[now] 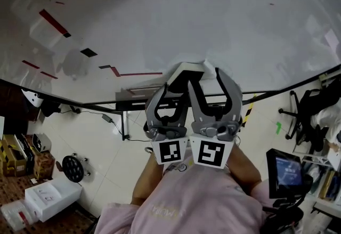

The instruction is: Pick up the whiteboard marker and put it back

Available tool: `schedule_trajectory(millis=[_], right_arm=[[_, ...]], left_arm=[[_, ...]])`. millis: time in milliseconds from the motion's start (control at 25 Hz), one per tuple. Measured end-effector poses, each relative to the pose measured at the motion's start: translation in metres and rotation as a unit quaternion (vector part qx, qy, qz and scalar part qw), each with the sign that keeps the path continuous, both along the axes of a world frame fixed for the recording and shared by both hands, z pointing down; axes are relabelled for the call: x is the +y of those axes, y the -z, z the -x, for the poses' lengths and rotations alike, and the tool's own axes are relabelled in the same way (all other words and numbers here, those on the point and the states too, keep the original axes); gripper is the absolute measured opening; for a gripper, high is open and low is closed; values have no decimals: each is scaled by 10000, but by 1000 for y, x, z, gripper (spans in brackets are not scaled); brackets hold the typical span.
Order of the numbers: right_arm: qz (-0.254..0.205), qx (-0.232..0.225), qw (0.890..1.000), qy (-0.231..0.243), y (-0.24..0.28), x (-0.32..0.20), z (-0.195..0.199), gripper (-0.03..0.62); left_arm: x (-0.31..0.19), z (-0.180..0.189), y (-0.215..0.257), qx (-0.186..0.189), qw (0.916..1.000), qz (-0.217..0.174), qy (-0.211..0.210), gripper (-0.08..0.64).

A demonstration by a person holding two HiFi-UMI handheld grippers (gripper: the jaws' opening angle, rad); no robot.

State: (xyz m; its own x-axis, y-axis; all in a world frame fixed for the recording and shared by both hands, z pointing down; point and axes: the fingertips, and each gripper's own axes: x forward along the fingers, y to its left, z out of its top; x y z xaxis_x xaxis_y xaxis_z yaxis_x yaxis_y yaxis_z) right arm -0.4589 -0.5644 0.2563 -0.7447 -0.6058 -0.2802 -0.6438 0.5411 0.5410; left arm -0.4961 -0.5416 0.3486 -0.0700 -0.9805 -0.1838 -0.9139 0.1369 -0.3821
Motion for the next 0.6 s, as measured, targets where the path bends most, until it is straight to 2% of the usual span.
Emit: schedule_trajectory(millis=[120, 240, 320, 400, 480, 520, 600], right_arm=[[-86, -101, 9999, -92, 0, 0, 0, 215], [-268, -112, 9994, -188, -2, 2, 0, 215], [-390, -125, 9990, -197, -3, 3, -2, 215], [-393, -177, 9989, -162, -3, 3, -5, 222], [-337, -159, 9993, -105, -6, 2, -5, 232], [-318, -131, 9994, -65, -6, 2, -6, 233], [-326, -110, 9994, -21, -3, 8, -14, 233]], left_arm=[[22, 11, -22, 346, 9988, 266, 218, 245], [48, 10, -35, 505, 9972, 430, 331, 239], [59, 5, -26, 493, 9978, 236, 368, 166], [52, -1, -14, 663, 9974, 102, 264, 89], [32, -5, -15, 1081, 9933, 414, 27, 8], [19, -7, -12, 1162, 9922, 440, -124, 5], [2, -8, 3, 1103, 9933, 186, -302, 5]])
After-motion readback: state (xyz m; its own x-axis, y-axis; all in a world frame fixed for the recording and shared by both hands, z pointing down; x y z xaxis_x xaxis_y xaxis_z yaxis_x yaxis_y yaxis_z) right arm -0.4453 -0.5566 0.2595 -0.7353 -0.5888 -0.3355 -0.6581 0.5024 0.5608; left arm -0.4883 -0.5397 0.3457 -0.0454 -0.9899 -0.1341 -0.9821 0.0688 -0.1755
